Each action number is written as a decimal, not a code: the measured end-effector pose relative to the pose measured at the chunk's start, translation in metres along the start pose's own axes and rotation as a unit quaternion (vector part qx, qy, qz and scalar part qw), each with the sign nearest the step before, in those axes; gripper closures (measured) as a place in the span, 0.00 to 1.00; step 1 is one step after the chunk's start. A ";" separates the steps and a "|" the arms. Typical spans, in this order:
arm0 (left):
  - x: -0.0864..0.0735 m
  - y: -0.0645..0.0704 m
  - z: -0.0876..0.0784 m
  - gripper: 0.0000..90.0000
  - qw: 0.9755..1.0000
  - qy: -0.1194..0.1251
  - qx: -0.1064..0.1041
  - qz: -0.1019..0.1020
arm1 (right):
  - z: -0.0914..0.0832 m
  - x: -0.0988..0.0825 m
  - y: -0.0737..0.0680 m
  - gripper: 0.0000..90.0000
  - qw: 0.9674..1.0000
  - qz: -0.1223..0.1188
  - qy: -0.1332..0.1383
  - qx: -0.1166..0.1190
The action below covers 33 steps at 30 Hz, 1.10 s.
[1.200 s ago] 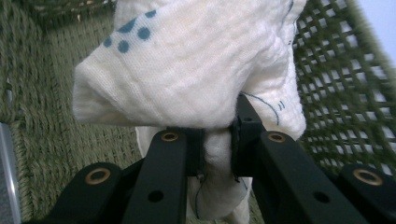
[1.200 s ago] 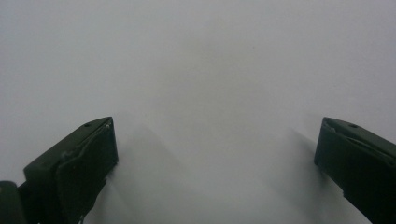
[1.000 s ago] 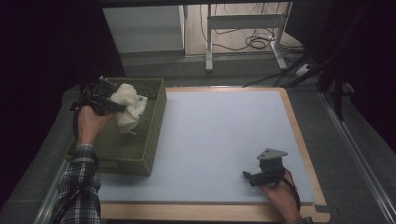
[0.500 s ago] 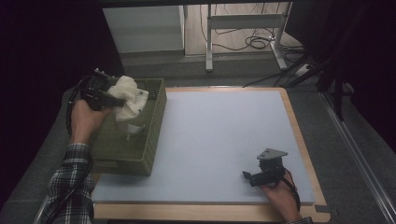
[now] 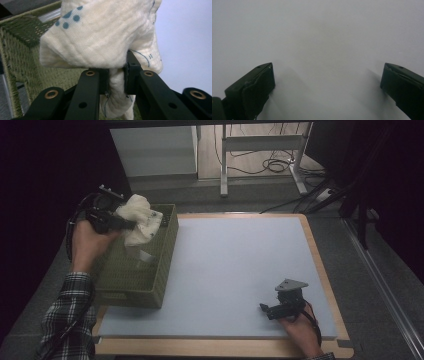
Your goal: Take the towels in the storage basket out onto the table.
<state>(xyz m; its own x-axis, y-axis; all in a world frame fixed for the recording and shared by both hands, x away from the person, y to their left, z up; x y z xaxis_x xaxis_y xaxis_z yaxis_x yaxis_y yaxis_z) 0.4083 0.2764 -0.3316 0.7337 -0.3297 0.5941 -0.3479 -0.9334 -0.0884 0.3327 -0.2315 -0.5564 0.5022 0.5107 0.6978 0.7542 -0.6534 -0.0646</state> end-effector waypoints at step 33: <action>0.050 0.068 -0.033 0.87 0.997 0.028 -0.034 0.056 | 0.000 0.000 0.000 0.00 1.000 0.000 -0.001 0.000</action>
<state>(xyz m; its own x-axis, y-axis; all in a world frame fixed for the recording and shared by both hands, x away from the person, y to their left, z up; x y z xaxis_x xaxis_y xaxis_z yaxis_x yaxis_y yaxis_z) 0.4021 0.2010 -0.2809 0.6544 -0.4218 0.6276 -0.4668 -0.8783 -0.1036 0.3326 -0.2317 -0.5562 0.5024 0.5118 0.6969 0.7545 -0.6532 -0.0641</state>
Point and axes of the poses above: each handheld gripper's, and its own axes: z roughly forward along the jaws, x roughly out of its top, y roughly to its right, the point moved 3 cm from there along z, roughly forward along the jaws, and after that the axes turned 9 degrees about x, right-handed, at the moved point
